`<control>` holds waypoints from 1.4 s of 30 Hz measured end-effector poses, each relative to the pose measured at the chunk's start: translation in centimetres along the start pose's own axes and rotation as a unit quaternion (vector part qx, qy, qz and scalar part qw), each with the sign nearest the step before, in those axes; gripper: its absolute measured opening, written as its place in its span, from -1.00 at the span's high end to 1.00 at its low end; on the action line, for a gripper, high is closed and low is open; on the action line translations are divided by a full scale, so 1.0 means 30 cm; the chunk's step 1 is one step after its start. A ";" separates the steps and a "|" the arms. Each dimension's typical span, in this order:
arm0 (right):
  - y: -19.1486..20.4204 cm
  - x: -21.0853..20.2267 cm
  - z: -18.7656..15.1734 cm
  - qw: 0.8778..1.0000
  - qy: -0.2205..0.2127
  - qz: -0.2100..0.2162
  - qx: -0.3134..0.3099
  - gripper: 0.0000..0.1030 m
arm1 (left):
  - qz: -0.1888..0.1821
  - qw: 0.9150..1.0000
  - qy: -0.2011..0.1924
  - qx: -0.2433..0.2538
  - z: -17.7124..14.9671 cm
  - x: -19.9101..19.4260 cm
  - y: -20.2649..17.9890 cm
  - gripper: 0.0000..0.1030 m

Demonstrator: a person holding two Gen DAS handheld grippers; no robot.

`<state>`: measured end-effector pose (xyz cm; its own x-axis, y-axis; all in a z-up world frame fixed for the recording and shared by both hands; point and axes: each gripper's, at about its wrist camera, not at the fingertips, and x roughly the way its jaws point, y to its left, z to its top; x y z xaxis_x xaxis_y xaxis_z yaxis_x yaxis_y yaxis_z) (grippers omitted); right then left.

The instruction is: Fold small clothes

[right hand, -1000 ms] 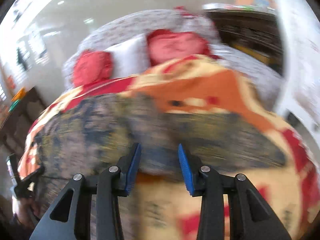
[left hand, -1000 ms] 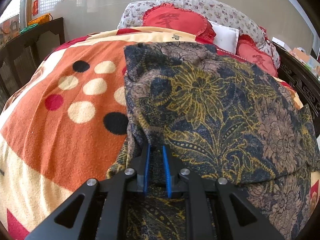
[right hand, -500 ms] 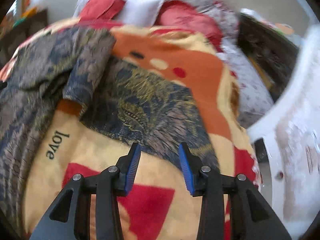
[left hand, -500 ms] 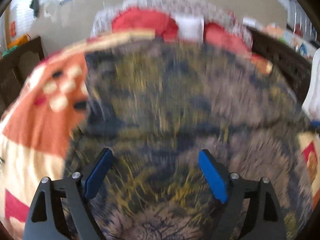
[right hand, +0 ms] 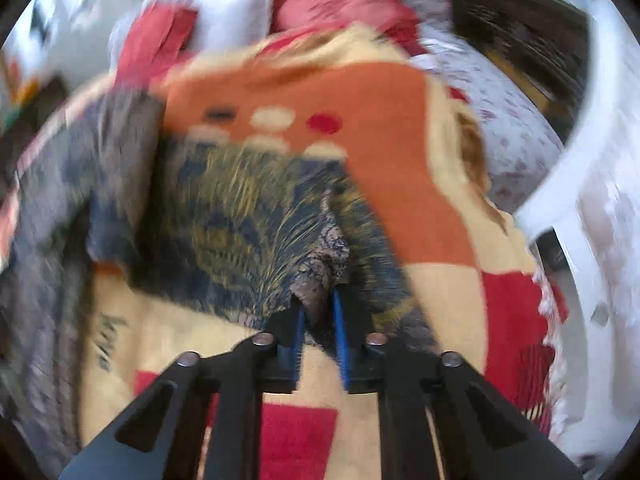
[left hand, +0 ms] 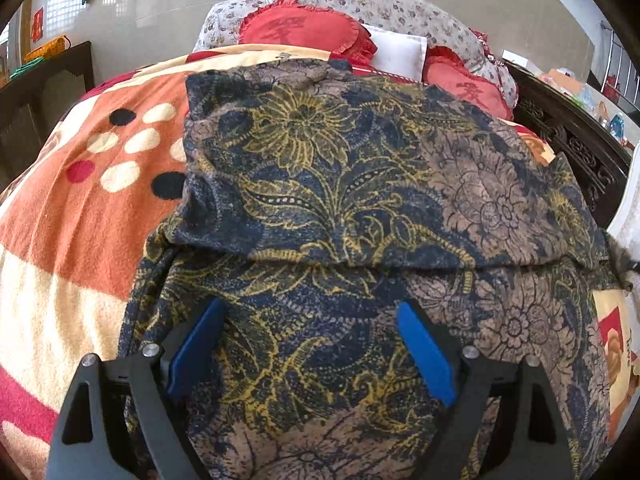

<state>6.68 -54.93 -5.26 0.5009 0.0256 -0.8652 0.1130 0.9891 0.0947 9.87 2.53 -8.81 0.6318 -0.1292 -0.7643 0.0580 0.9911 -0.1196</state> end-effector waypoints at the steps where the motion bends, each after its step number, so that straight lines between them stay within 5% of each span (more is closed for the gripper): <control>1: -0.021 -0.053 0.008 0.999 -0.021 0.015 0.024 1.00 | 0.000 1.000 0.000 0.000 0.000 0.000 -0.001 -0.78; 8: 0.088 -0.403 0.157 0.973 -0.161 0.153 0.069 1.00 | -0.002 1.000 -0.001 -0.002 -0.001 -0.001 0.005 -0.78; 14: 0.378 -0.714 0.332 0.920 -0.272 0.280 0.040 1.00 | -0.006 1.000 -0.003 -0.007 -0.006 -0.007 0.012 -0.78; 19: 0.612 -0.810 0.425 0.889 -0.280 0.362 0.026 1.00 | -0.011 1.000 -0.007 -0.013 -0.007 -0.014 0.022 -0.78; 25: 0.996 -0.549 0.458 0.900 -0.177 0.399 -0.008 1.00 | -0.026 0.999 -0.012 -0.029 -0.009 -0.022 0.046 -0.78; 32: 1.360 0.056 0.354 0.928 -0.025 0.371 -0.025 1.00 | -0.032 0.999 -0.013 -0.036 -0.008 -0.023 0.057 -0.78; 34: 1.405 0.163 0.309 0.947 -0.012 0.320 -0.037 0.95 | -0.034 0.999 -0.014 -0.038 -0.008 -0.024 0.059 -0.78; 42: 1.283 0.144 0.110 0.947 -0.032 0.315 -0.055 0.51 | -0.043 0.998 -0.021 -0.046 -0.004 -0.039 0.073 -0.78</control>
<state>16.03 -17.22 -3.73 0.4899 0.6109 -0.6220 -0.3137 0.7892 0.5280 9.16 4.86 -8.27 0.6597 -0.2099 -0.7216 0.0439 0.9693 -0.2419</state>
